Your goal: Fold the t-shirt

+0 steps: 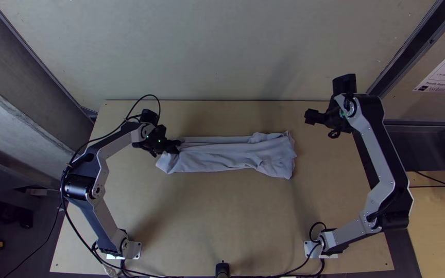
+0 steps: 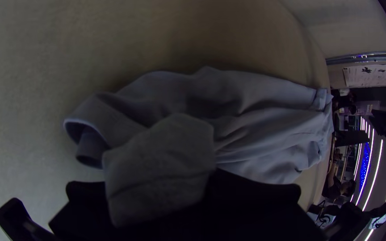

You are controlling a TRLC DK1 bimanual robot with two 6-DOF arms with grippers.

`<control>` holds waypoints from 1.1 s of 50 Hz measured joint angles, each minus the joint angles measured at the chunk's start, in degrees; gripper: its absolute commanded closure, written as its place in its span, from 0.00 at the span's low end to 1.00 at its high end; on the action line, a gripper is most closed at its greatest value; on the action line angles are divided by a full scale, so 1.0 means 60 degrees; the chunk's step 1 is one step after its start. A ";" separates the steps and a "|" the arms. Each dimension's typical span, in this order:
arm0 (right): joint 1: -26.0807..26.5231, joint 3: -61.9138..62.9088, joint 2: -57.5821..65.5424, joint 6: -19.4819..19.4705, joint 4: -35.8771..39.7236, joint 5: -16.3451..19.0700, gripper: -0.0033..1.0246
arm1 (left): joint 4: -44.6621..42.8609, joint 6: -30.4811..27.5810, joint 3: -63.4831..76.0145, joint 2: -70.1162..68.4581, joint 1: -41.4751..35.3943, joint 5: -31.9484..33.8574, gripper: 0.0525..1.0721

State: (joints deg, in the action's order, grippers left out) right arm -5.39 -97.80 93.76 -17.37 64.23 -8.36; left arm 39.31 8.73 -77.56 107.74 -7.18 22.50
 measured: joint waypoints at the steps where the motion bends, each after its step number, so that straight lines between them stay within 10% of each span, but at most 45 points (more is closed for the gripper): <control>1: -0.0022 0.0022 -0.0025 0.0000 -0.0007 -0.0004 0.03 | 0.0069 -0.0022 0.0000 -0.0022 0.0058 -0.0040 0.97; 36: -0.0226 0.0448 -0.0240 -0.0138 -0.0368 -0.0004 0.04 | 0.2794 -0.4444 -0.2554 -0.0076 0.5260 -0.4076 0.97; 55: -0.0335 0.0634 -0.0361 -0.0361 -0.0386 0.0000 0.04 | 0.4200 -0.5359 -0.3945 -0.0437 0.3770 -0.6980 0.97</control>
State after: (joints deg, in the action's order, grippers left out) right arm -7.40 -94.00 91.59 -19.53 61.91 -8.36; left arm 64.51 -23.42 -101.23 105.12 15.44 -19.38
